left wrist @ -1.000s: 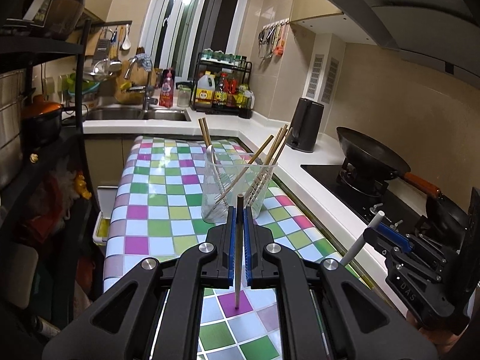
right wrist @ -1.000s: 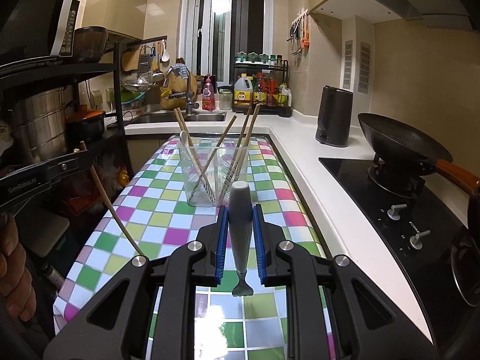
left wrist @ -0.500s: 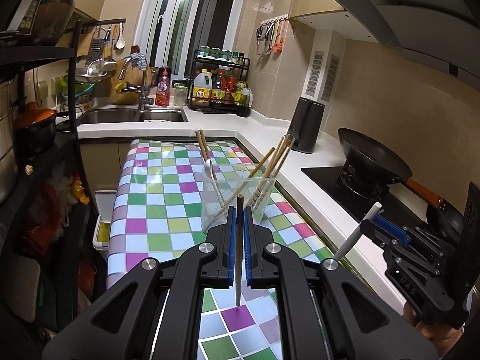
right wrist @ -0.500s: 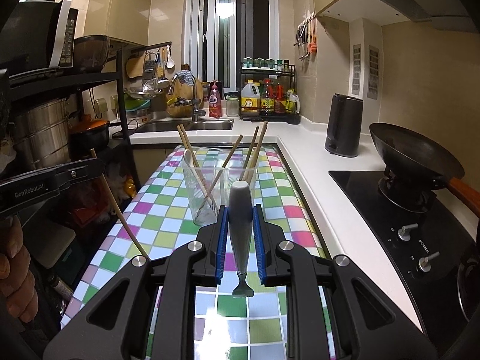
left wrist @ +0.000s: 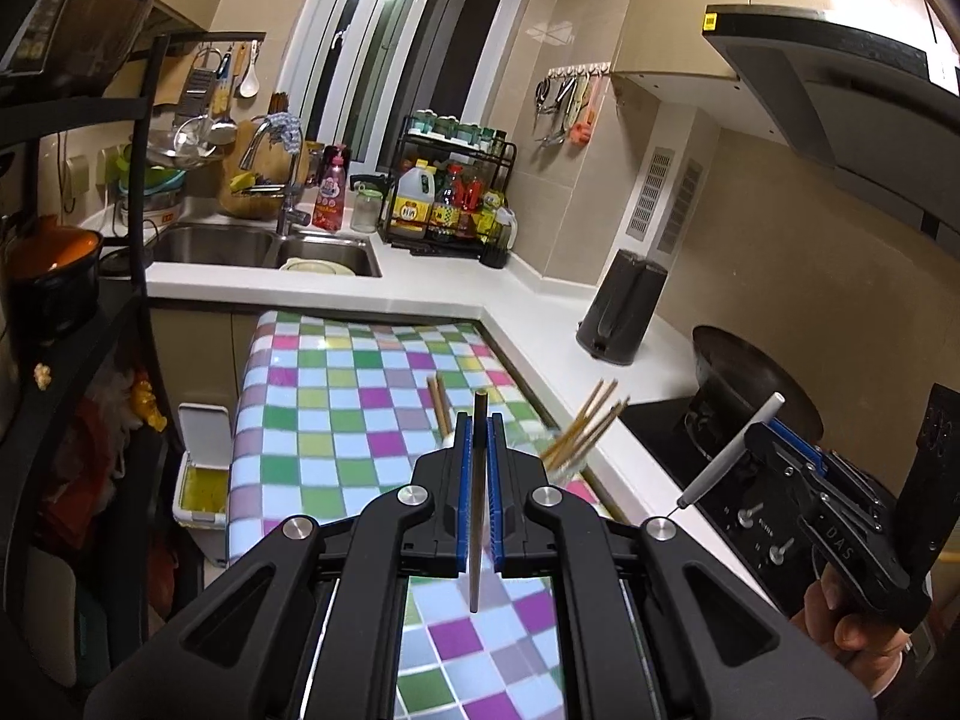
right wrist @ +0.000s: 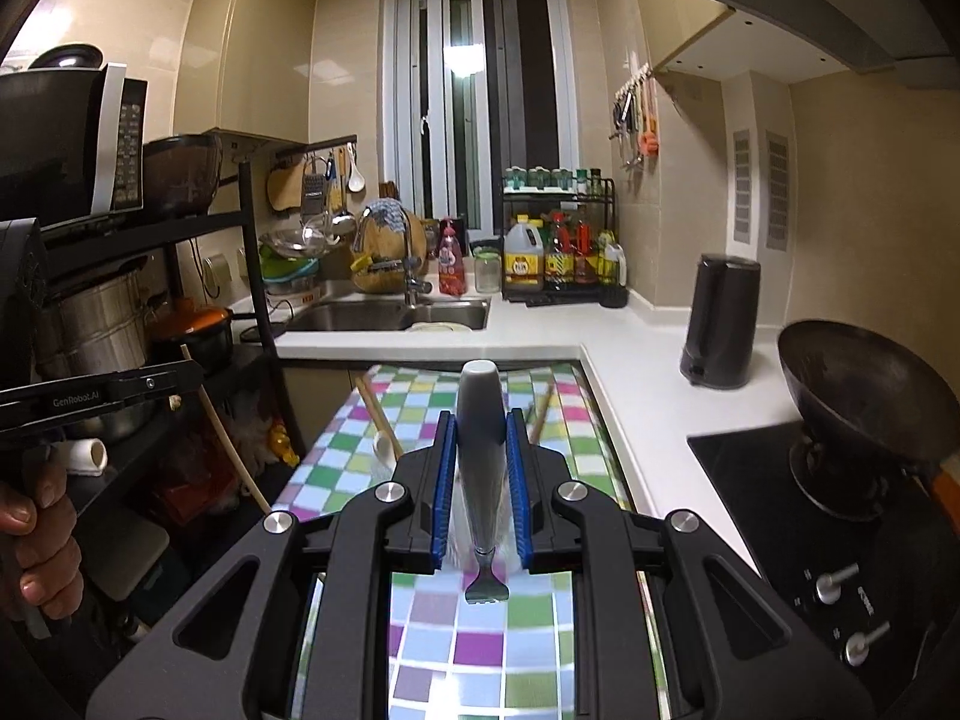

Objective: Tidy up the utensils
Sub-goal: 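Carry the chopstick over the clear container with the left tool while the right tool carries the fork there, then open the left tool to drop the chopstick in while the right tool drops the fork in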

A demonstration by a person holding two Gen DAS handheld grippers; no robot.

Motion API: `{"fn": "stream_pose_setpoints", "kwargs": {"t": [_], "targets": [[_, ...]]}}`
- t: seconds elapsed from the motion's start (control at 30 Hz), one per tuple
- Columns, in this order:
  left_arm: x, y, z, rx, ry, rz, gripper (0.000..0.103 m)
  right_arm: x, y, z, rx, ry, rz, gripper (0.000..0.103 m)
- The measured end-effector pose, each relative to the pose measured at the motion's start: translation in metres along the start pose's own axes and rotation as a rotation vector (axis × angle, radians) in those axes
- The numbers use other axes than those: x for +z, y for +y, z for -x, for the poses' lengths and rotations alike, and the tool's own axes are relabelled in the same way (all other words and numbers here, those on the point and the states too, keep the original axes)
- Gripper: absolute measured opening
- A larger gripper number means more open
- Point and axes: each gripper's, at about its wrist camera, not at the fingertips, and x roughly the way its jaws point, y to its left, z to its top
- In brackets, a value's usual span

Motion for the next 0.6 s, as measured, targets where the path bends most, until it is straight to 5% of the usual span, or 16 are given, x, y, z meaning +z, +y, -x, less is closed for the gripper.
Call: {"fn": "stream_pose_setpoints", "kwargs": {"t": [0.33,0.6], "targets": [[0.067,-0.016,-0.032,-0.027,-0.103,-0.029,0.005,0.074,0.007,-0.056,0.056,-0.083,-0.027,0.017],[0.057,-0.016,-0.100,0.000,-0.040,-0.046,0.005,0.039,0.000,-0.136,0.017,0.035,-0.018,0.017]]}}
